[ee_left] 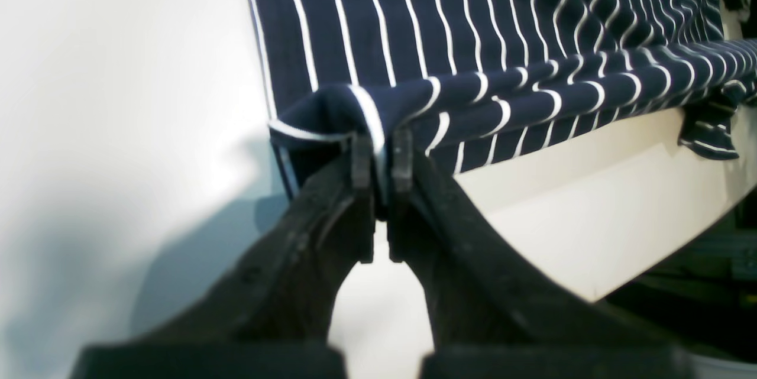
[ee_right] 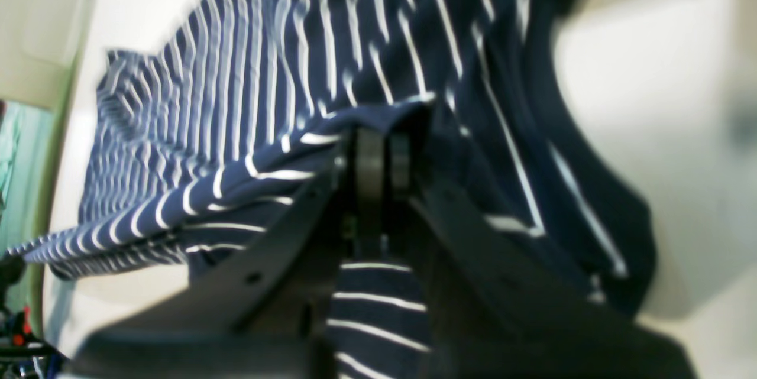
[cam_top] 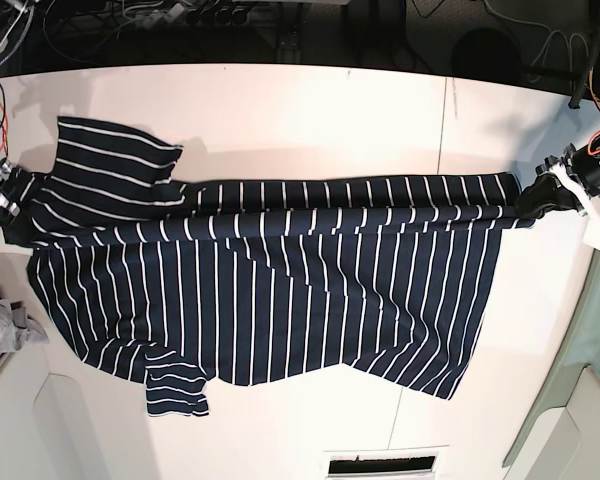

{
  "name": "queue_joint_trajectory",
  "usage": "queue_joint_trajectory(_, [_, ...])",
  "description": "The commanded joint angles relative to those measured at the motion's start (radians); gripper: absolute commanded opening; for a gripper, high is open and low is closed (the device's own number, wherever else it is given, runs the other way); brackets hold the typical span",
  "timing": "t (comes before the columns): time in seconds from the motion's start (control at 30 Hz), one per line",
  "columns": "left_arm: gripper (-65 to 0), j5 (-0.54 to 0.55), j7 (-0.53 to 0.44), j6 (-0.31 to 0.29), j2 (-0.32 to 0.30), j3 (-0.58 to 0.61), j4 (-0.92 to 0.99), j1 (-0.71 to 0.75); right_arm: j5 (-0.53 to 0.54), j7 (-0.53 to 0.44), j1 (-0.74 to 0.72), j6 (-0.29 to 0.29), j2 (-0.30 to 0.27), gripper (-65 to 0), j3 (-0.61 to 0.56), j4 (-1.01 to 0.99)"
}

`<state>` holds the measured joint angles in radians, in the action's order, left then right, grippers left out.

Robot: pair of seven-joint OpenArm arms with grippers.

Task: Layout the t-shirt on the table in an organized manner, then fold the t-shirt properly
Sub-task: 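Lift the shirt edge with both grippers and fold it over the shirt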

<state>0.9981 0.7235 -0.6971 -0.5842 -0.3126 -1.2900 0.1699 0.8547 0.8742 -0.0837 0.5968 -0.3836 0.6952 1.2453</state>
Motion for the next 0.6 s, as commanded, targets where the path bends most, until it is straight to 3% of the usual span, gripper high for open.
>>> queue_joint_trajectory(0.0, [-65.0,-0.008,-0.034,-0.001,-0.025,0.004,0.005,-0.025,0.001,-0.041,-0.035,-0.006,-0.027,-65.0,-0.005,-0.006])
queue_joint_trajectory(0.13, [-65.0,-0.086,-0.130,-0.001,-0.025,0.087,0.056,-0.075,-0.058,-0.083,-0.109,-0.006,-0.023,-65.0,-0.080,-0.073])
queue_joint_trajectory(0.23, [-65.0,-0.127,-0.193,-0.001,-0.019,0.125,0.065,-0.095,-0.077,-0.085,-0.124,-0.006,-0.020,-36.2,-0.138,-0.087])
queue_joint_trajectory(0.27, [-65.0,-0.138,-0.192,-0.001,-0.011,0.125,0.065,-0.104,-0.077,-0.085,-0.124,-0.006,-0.020,-31.7,-0.152,-0.085])
queue_joint_trajectory(0.4, [-65.0,-0.166,-0.192,-0.001,0.000,0.125,0.065,-0.122,-0.073,-0.030,-0.116,-0.010,-0.020,-31.4,-0.136,-0.066])
queue_joint_trajectory(0.57, [-65.0,-0.177,-0.172,-0.001,0.000,0.125,0.065,-0.116,-0.035,0.021,-0.012,-0.010,-0.020,-31.4,-0.029,0.021])
